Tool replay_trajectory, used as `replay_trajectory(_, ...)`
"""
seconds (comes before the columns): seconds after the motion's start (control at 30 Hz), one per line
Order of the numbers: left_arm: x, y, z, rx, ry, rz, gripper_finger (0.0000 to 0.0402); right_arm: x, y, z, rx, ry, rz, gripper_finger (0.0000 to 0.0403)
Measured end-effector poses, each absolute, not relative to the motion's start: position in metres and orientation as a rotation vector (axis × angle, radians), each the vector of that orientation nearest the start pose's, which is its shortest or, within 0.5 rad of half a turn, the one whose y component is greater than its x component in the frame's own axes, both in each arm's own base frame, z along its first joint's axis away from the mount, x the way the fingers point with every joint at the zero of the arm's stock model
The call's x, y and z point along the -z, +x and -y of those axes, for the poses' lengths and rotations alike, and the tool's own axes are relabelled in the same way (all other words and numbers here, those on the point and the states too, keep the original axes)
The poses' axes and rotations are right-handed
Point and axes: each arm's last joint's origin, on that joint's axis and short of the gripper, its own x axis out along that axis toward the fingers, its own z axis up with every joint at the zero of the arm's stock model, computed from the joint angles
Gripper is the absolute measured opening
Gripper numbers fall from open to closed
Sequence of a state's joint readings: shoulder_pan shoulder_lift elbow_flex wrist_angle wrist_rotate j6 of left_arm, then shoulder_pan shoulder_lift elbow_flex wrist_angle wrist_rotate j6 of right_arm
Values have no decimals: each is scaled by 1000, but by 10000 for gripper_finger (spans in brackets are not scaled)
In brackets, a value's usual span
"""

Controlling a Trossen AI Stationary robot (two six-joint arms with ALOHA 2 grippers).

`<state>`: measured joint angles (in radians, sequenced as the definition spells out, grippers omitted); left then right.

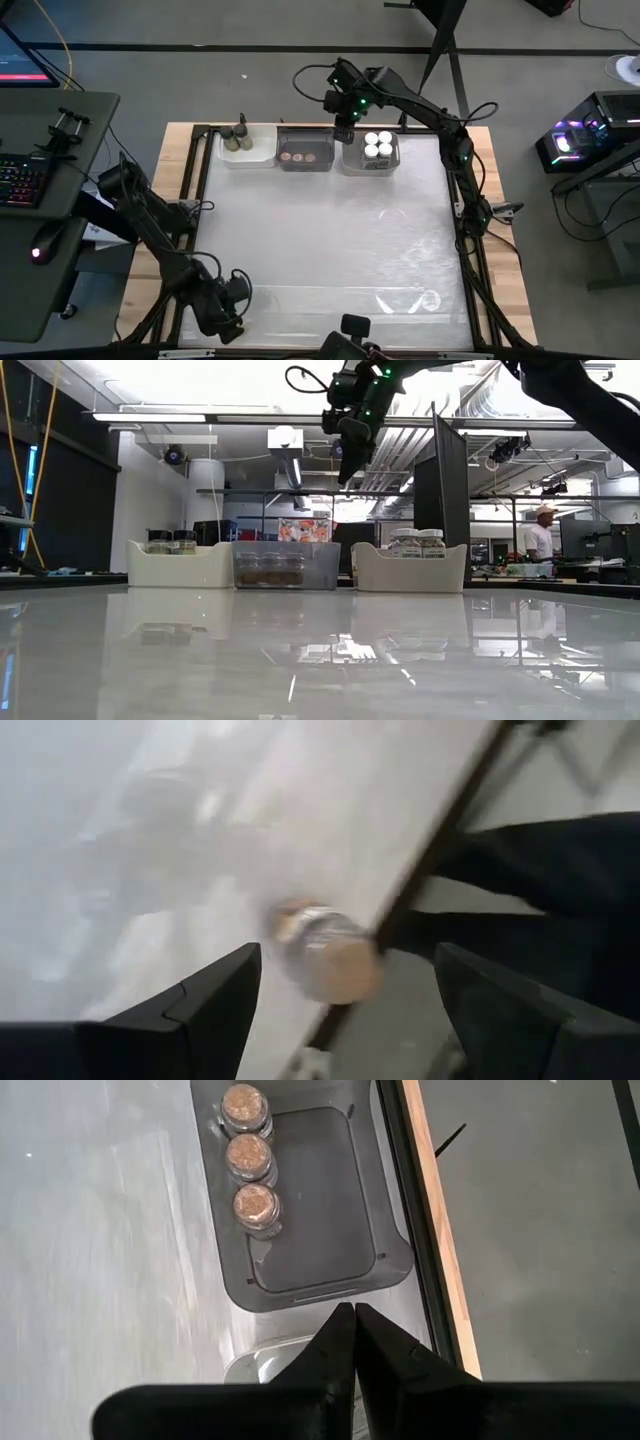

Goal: Sort spices by type
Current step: Put the brown seasoning bottle into the black bin

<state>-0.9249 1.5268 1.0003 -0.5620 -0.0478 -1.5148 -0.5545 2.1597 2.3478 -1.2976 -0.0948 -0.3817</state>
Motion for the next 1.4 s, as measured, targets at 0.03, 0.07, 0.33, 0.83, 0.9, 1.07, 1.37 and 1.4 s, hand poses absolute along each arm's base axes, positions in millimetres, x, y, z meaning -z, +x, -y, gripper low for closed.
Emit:
replay_trajectory(0.03, -210, 179, 235, -142, -751, -1297, 286, -341, 375, 229, 202, 18, -1112, 0)
replay_trajectory(0.07, -208, 179, 237, -168, -710, -1319, 286, -341, 375, 229, 204, 20, -1112, 0)
replay_trajectory(0.33, -206, 198, 263, -165, -577, -1349, 286, -341, 374, 229, 201, 14, -1113, 0)
replay_trajectory(0.83, -189, 198, 279, -231, -590, -1381, 286, -341, 375, 230, 191, -13, -1111, 0)
replay_trajectory(0.9, -187, 198, 279, -251, -573, -1388, 286, -341, 375, 230, 191, -14, -1109, 0)
replay_trajectory(1.07, -177, 197, 278, -289, -535, -1434, 286, -342, 376, 230, 193, -18, -1101, 0)
replay_trajectory(1.37, -171, 196, 279, -298, -511, -1459, 286, -343, 377, 231, 188, -37, -1084, 0)
replay_trajectory(1.4, -171, 196, 278, -304, -506, -1462, 286, -343, 377, 231, 188, -37, -1081, 0)
